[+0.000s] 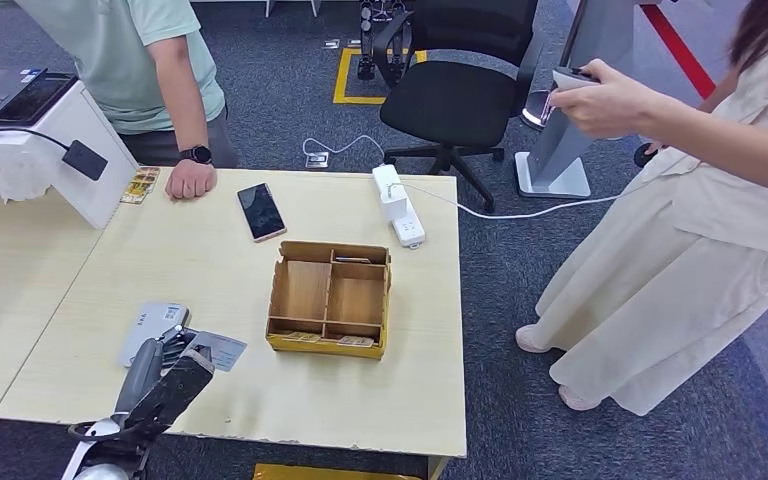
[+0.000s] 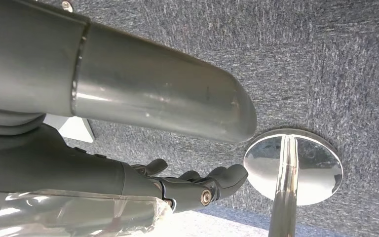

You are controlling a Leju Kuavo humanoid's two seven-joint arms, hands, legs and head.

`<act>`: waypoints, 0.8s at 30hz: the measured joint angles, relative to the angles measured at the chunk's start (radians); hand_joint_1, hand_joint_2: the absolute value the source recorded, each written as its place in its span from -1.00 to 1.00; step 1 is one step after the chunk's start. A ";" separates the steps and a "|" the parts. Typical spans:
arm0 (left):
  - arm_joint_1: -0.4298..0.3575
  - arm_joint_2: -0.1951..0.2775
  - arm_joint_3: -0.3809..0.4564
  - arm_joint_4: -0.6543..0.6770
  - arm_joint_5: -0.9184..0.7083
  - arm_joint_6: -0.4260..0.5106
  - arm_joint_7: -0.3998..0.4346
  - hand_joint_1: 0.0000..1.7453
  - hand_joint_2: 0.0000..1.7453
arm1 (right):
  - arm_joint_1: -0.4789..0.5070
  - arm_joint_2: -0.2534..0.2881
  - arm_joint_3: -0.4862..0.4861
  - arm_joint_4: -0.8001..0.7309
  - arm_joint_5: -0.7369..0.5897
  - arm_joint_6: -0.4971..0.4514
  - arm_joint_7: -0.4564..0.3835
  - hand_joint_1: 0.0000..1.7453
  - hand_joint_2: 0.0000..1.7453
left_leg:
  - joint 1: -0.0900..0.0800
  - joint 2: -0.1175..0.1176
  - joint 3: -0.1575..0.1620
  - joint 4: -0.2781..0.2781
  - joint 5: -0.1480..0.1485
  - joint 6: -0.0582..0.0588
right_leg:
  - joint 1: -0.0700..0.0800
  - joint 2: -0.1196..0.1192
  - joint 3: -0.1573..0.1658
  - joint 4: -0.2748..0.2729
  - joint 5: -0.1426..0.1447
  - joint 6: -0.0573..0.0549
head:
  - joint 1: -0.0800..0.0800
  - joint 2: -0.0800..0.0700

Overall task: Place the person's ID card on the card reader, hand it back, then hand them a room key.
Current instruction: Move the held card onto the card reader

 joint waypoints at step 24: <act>-0.229 -0.007 -0.006 0.236 0.063 0.077 0.072 1.00 1.00 | -0.013 -0.007 0.018 0.026 0.048 -0.006 0.002 -1.00 -1.00 | 0.000 0.000 0.000 0.000 0.001 0.000 | 0.000 0.000 0.000 0.000 0.001 0.000 | 0.000 0.000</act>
